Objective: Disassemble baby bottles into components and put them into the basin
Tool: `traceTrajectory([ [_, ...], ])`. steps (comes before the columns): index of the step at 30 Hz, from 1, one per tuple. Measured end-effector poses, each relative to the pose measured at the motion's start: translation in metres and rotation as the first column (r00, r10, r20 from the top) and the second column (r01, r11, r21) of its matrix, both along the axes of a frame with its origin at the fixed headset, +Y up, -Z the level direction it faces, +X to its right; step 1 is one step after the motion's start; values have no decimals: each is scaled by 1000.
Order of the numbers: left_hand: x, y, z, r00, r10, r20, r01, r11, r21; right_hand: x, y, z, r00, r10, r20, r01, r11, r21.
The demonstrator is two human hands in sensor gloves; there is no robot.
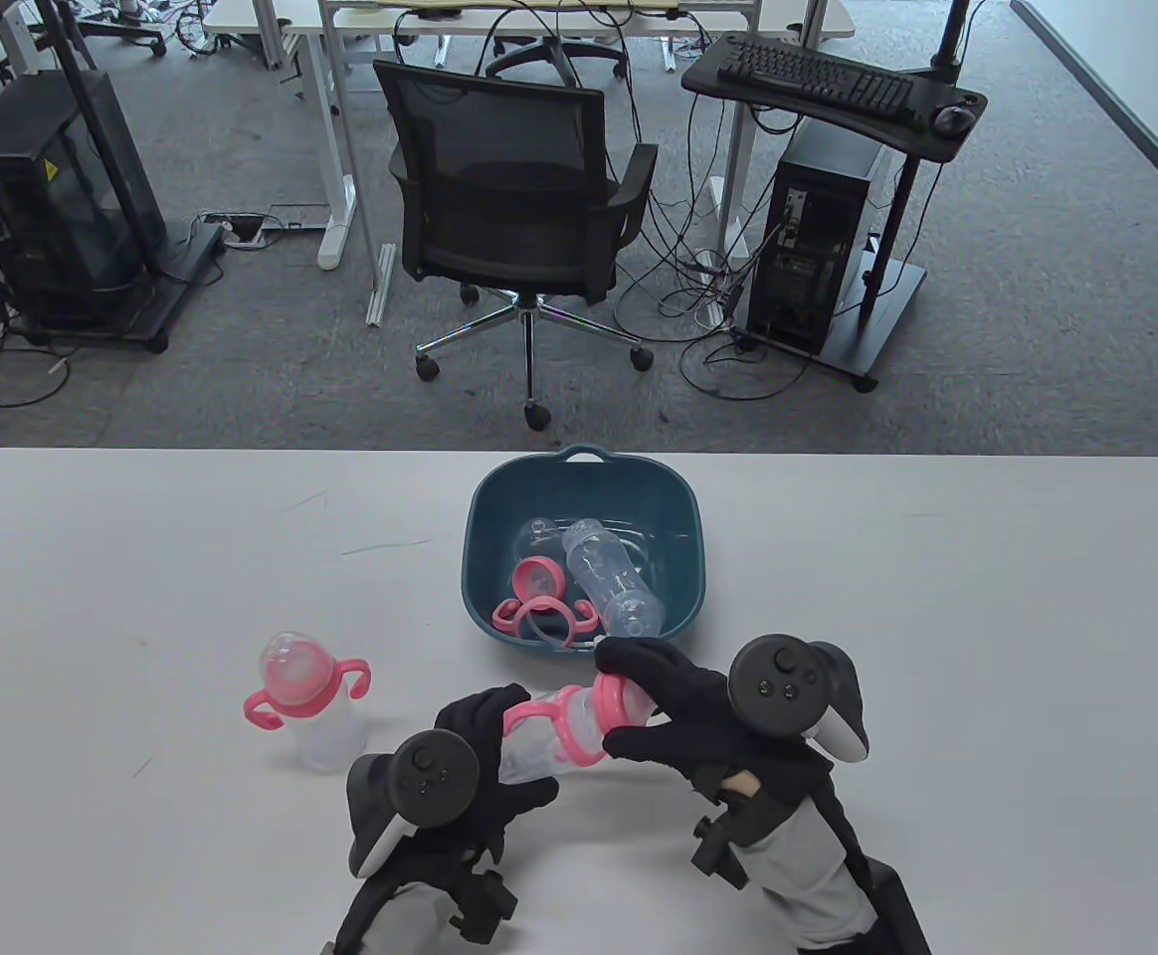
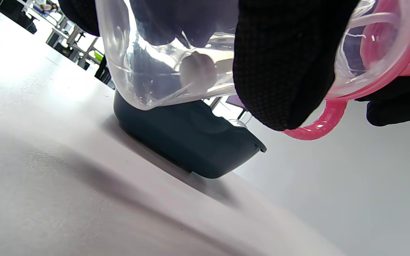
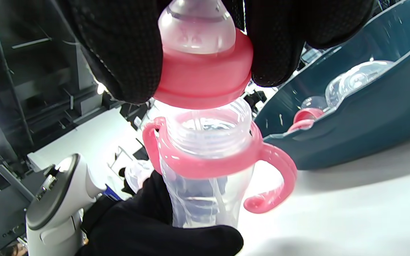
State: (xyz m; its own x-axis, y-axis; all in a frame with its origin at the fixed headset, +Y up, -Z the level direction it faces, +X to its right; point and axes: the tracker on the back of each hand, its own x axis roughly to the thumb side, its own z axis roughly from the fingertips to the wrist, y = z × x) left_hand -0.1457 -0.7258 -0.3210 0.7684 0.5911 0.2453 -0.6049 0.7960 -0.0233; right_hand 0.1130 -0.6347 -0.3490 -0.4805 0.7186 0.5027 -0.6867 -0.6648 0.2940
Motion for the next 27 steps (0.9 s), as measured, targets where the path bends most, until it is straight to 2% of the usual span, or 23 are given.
traceTrajectory([
  [9, -3, 0, -1, 1000, 25, -8, -25, 1000, -4, 10, 23, 12, 991, -124, 49, 117, 985, 130],
  [17, -3, -1, -1, 1000, 22, -7, -22, 1000, -11, 19, 40, 20, 957, -254, 137, 212, 941, 263],
  [27, -4, -2, -1, 999, 32, -10, -32, 999, -24, 25, 66, -2, 922, -311, 230, 226, 916, 331],
])
